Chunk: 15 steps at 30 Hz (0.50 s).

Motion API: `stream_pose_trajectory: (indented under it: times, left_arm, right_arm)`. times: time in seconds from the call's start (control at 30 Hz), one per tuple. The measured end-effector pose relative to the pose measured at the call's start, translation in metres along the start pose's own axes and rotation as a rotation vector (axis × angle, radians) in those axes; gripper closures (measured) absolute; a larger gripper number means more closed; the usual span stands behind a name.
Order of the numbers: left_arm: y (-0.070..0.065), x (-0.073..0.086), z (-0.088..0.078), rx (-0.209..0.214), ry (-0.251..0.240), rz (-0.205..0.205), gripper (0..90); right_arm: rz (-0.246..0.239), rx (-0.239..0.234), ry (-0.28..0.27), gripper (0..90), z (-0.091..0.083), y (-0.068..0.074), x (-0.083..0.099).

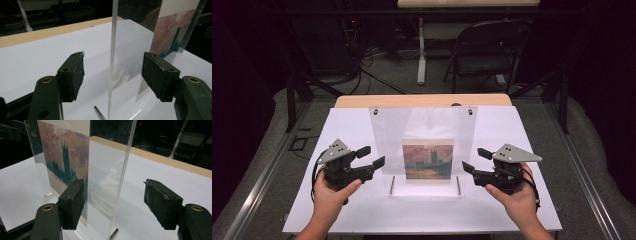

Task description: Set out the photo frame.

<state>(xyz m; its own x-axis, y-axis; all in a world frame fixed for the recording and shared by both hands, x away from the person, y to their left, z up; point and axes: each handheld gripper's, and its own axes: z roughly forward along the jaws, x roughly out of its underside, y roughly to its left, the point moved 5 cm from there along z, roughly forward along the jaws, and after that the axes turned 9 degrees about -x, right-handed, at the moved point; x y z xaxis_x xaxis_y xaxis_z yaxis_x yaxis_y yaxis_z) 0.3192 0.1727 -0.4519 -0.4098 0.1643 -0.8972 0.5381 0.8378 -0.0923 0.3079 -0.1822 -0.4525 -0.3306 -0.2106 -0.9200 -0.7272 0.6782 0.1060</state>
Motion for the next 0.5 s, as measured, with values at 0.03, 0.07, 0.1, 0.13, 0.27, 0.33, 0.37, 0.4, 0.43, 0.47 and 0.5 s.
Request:
stream_pose_trajectory:
  times: [0.03, 0.07, 0.1, 0.13, 0.27, 0.33, 0.37, 0.4, 0.43, 0.47, 0.5]
  left_arm:
    - [0.0, 0.0, 0.0, 0.0, 0.0, 0.0, 34.3]
    - [0.002, 0.001, -0.002, -0.006, -0.002, -0.005, 34.3]
    - [0.005, 0.003, -0.005, -0.013, -0.003, -0.009, 34.2]
    - [0.007, 0.004, -0.008, -0.024, -0.003, -0.013, 34.2]
    - [0.016, 0.009, -0.015, -0.048, -0.005, -0.028, 34.2]
    - [0.022, 0.011, -0.02, -0.072, -0.007, -0.029, 34.2]
    - [0.025, 0.013, -0.023, -0.085, -0.008, -0.035, 34.2]
    - [0.028, 0.015, -0.025, -0.093, -0.007, -0.04, 34.2]
    - [0.031, 0.016, -0.028, -0.101, -0.007, -0.051, 34.2]
    - [0.035, 0.018, -0.03, -0.11, -0.008, -0.058, 34.2]
    - [0.039, 0.02, -0.033, -0.121, -0.013, -0.069, 34.2]
  right_arm:
    - [0.01, 0.003, -0.003, 32.3, -0.002, 0.0, 0.0]
    - [0.006, 0.007, -0.004, 32.3, -0.004, -0.001, 0.001]
    - [0.002, 0.012, -0.004, 32.3, -0.006, -0.002, 0.001]
    - [0.006, 0.016, 0.002, 32.3, -0.009, -0.003, 0.002]
    - [0.019, 0.037, -0.006, 32.3, -0.02, -0.008, 0.005]
    - [0.025, 0.05, -0.005, 32.3, -0.026, -0.01, 0.008]
    - [0.023, 0.058, -0.009, 32.3, -0.028, -0.012, 0.009]
    - [0.032, 0.065, -0.007, 32.3, -0.031, -0.013, 0.01]
    - [0.033, 0.072, -0.01, 32.3, -0.034, -0.015, 0.011]
    - [0.034, 0.079, -0.017, 32.3, -0.037, -0.017, 0.012]
    - [0.041, 0.085, -0.018, 32.3, -0.039, -0.018, 0.013]
